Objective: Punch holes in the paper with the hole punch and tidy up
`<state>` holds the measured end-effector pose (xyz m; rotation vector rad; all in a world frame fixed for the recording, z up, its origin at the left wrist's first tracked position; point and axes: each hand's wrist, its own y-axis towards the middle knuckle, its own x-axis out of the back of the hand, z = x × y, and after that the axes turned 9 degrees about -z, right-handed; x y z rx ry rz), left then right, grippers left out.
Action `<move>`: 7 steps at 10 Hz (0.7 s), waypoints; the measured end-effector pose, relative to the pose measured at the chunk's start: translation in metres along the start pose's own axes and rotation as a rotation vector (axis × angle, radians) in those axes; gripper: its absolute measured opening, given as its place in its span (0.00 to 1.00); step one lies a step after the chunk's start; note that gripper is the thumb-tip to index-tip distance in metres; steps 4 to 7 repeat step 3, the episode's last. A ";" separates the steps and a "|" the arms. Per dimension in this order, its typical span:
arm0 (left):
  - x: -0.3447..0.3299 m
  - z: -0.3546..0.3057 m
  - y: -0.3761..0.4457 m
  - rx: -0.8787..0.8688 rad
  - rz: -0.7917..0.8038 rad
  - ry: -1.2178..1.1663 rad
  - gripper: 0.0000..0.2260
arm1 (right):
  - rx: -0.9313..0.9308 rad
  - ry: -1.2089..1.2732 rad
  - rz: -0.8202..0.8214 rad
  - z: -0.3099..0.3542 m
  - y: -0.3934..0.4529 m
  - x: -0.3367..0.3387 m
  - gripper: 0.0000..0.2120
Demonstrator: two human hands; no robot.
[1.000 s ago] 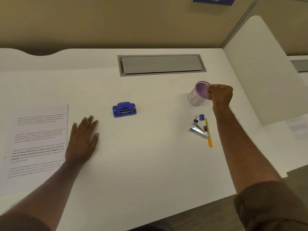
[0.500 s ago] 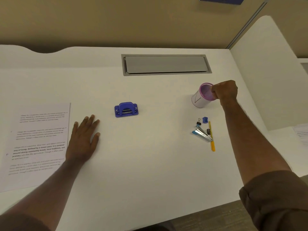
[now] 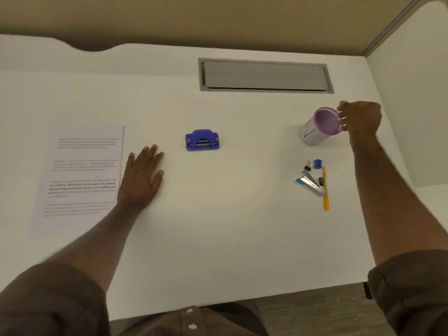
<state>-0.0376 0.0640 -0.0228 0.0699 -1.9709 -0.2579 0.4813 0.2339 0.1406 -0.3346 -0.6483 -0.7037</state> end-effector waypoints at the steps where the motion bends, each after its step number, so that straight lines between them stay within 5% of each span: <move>1: 0.002 -0.001 0.002 0.001 -0.002 -0.003 0.24 | 0.080 0.050 -0.040 -0.001 -0.011 -0.005 0.21; 3: 0.001 -0.002 0.003 -0.027 -0.026 0.009 0.23 | 0.420 -0.056 -0.106 -0.010 -0.044 -0.018 0.19; 7: 0.001 -0.002 0.003 -0.027 -0.026 0.009 0.23 | 0.420 -0.056 -0.106 -0.010 -0.044 -0.018 0.19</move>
